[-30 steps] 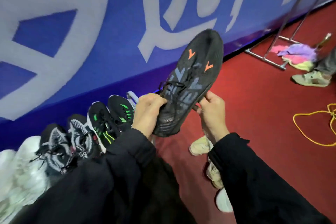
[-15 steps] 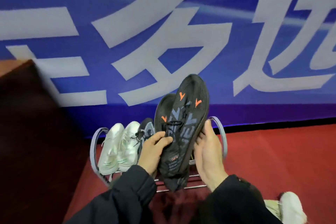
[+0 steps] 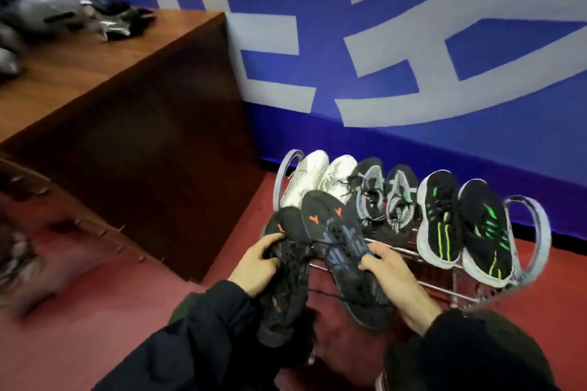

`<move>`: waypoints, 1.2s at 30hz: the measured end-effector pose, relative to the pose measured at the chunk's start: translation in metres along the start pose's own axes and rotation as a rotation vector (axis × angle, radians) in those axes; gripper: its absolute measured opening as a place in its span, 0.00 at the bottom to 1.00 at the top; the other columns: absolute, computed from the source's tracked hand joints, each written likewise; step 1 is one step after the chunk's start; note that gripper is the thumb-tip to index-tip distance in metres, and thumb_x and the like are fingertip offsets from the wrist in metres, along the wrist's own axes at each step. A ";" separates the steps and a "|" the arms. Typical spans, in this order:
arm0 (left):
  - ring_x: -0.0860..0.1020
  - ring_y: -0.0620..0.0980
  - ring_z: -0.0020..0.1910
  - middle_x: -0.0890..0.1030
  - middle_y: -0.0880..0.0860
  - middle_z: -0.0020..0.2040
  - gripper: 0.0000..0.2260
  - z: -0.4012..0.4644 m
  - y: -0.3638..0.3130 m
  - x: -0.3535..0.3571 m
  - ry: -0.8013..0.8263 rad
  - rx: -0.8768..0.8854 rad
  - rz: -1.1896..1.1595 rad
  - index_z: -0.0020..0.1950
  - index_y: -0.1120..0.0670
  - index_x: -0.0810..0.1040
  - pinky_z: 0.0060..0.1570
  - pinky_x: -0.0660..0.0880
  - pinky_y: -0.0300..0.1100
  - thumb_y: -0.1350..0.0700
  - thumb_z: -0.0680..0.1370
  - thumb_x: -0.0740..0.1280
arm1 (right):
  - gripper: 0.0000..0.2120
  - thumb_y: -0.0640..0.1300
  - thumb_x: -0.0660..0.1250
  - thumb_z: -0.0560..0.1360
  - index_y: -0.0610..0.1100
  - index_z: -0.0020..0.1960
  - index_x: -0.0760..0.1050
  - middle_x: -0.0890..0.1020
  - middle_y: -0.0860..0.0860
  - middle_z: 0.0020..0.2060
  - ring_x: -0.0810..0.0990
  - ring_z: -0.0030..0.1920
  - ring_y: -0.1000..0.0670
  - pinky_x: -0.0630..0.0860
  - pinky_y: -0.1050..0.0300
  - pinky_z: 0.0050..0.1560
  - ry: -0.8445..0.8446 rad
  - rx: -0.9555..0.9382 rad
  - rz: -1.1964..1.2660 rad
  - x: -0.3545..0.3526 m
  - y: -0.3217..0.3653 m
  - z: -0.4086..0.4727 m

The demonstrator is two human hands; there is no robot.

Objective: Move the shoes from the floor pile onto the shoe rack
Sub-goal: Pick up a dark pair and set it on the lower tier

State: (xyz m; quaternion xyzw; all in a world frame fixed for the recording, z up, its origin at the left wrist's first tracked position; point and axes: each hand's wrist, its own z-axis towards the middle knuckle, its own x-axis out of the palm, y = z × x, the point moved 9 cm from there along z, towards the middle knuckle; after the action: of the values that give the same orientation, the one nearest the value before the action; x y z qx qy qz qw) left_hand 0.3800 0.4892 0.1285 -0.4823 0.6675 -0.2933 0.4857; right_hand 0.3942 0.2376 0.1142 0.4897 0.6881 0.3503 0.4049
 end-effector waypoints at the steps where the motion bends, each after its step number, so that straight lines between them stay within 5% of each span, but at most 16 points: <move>1: 0.77 0.49 0.58 0.75 0.52 0.66 0.38 -0.003 0.021 0.002 0.077 -0.079 -0.009 0.77 0.48 0.61 0.42 0.72 0.22 0.72 0.71 0.63 | 0.03 0.42 0.68 0.68 0.43 0.40 0.78 0.79 0.51 0.33 0.76 0.38 0.52 0.69 0.55 0.40 0.045 0.050 -0.078 0.013 -0.014 0.004; 3: 0.78 0.48 0.44 0.73 0.53 0.63 0.45 -0.008 0.056 0.005 0.151 -0.259 0.043 0.80 0.47 0.43 0.31 0.73 0.28 0.71 0.73 0.66 | 0.05 0.48 0.69 0.63 0.47 0.34 0.76 0.76 0.51 0.31 0.73 0.36 0.51 0.66 0.54 0.41 0.117 0.152 -0.168 0.034 -0.041 0.009; 5: 0.76 0.47 0.38 0.76 0.54 0.51 0.37 -0.004 0.086 0.001 0.123 -0.449 0.181 0.77 0.54 0.58 0.27 0.74 0.35 0.66 0.72 0.71 | 0.07 0.46 0.70 0.66 0.48 0.30 0.75 0.77 0.51 0.28 0.73 0.31 0.52 0.67 0.57 0.37 0.140 0.263 -0.224 0.046 -0.061 0.011; 8: 0.79 0.48 0.28 0.82 0.53 0.31 0.16 0.020 0.120 0.019 0.127 -0.558 0.077 0.53 0.68 0.81 0.37 0.78 0.49 0.66 0.67 0.74 | 0.07 0.41 0.68 0.71 0.45 0.35 0.76 0.78 0.49 0.29 0.74 0.28 0.51 0.66 0.62 0.29 0.118 0.398 -0.235 0.047 -0.090 0.020; 11: 0.79 0.50 0.47 0.83 0.57 0.51 0.13 0.050 0.119 0.045 0.123 -0.496 -0.052 0.61 0.61 0.75 0.51 0.73 0.41 0.65 0.77 0.69 | 0.03 0.41 0.67 0.70 0.43 0.43 0.77 0.82 0.44 0.38 0.80 0.38 0.45 0.72 0.56 0.39 0.047 0.445 -0.138 0.039 -0.114 0.039; 14: 0.76 0.49 0.62 0.77 0.56 0.67 0.20 0.091 0.111 0.059 0.076 -0.349 0.019 0.73 0.58 0.68 0.56 0.66 0.32 0.58 0.81 0.64 | 0.13 0.45 0.66 0.66 0.43 0.49 0.78 0.86 0.46 0.47 0.84 0.48 0.44 0.78 0.52 0.49 0.004 0.480 -0.040 0.028 -0.141 0.062; 17: 0.79 0.52 0.56 0.80 0.55 0.58 0.22 0.126 0.124 0.072 0.052 -0.344 -0.092 0.69 0.60 0.68 0.59 0.74 0.41 0.60 0.77 0.69 | 0.14 0.43 0.65 0.71 0.44 0.56 0.80 0.87 0.46 0.48 0.85 0.51 0.43 0.80 0.46 0.58 -0.074 0.492 0.097 0.019 -0.153 0.078; 21: 0.75 0.49 0.36 0.78 0.54 0.40 0.11 0.163 0.129 0.081 -0.034 -0.366 -0.168 0.50 0.62 0.74 0.36 0.75 0.36 0.67 0.70 0.71 | 0.11 0.38 0.64 0.77 0.42 0.58 0.80 0.87 0.41 0.49 0.85 0.53 0.39 0.79 0.40 0.61 -0.195 0.525 0.336 0.010 -0.168 0.102; 24: 0.79 0.51 0.41 0.82 0.58 0.44 0.03 0.189 0.132 0.080 -0.148 -0.365 -0.277 0.45 0.59 0.80 0.45 0.76 0.43 0.63 0.73 0.69 | 0.11 0.39 0.64 0.79 0.43 0.59 0.81 0.87 0.41 0.51 0.85 0.54 0.39 0.78 0.37 0.63 -0.204 0.575 0.450 0.011 -0.182 0.110; 27: 0.80 0.56 0.55 0.82 0.62 0.58 0.20 0.218 0.137 0.079 -0.171 -0.327 -0.158 0.58 0.62 0.80 0.60 0.76 0.52 0.54 0.70 0.64 | 0.09 0.38 0.63 0.80 0.43 0.57 0.81 0.88 0.41 0.49 0.86 0.51 0.40 0.80 0.41 0.58 -0.204 0.606 0.502 0.014 -0.193 0.113; 29: 0.77 0.55 0.58 0.79 0.58 0.63 0.22 0.234 0.139 0.084 -0.102 -0.285 0.055 0.65 0.60 0.77 0.60 0.72 0.47 0.52 0.74 0.63 | 0.10 0.38 0.63 0.81 0.42 0.58 0.80 0.87 0.41 0.50 0.85 0.52 0.39 0.80 0.41 0.60 -0.193 0.602 0.533 0.017 -0.197 0.117; 31: 0.75 0.51 0.55 0.79 0.54 0.59 0.16 0.240 0.139 0.084 -0.102 -0.249 0.137 0.62 0.58 0.77 0.55 0.67 0.40 0.54 0.76 0.62 | 0.11 0.39 0.63 0.81 0.43 0.60 0.80 0.87 0.42 0.52 0.85 0.54 0.40 0.78 0.38 0.63 -0.181 0.587 0.544 0.018 -0.200 0.122; 34: 0.74 0.49 0.48 0.79 0.52 0.48 0.08 0.226 0.130 0.088 -0.199 -0.163 -0.061 0.49 0.54 0.78 0.52 0.69 0.43 0.57 0.72 0.62 | 0.14 0.42 0.65 0.80 0.47 0.65 0.78 0.87 0.46 0.55 0.85 0.57 0.43 0.78 0.38 0.63 -0.176 0.598 0.559 0.023 -0.211 0.132; 36: 0.73 0.48 0.51 0.77 0.50 0.52 0.12 0.211 0.138 0.089 -0.235 -0.147 -0.034 0.54 0.50 0.77 0.58 0.71 0.46 0.50 0.72 0.65 | 0.23 0.44 0.68 0.78 0.47 0.73 0.72 0.85 0.46 0.60 0.84 0.59 0.44 0.78 0.38 0.64 -0.189 0.608 0.580 0.030 -0.218 0.140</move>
State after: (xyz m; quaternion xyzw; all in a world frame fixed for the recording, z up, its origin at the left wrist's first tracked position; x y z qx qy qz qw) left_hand 0.5210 0.4734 -0.0979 -0.5590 0.6173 -0.1931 0.5188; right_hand 0.4288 0.2184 -0.1437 0.7898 0.5540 0.1844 0.1880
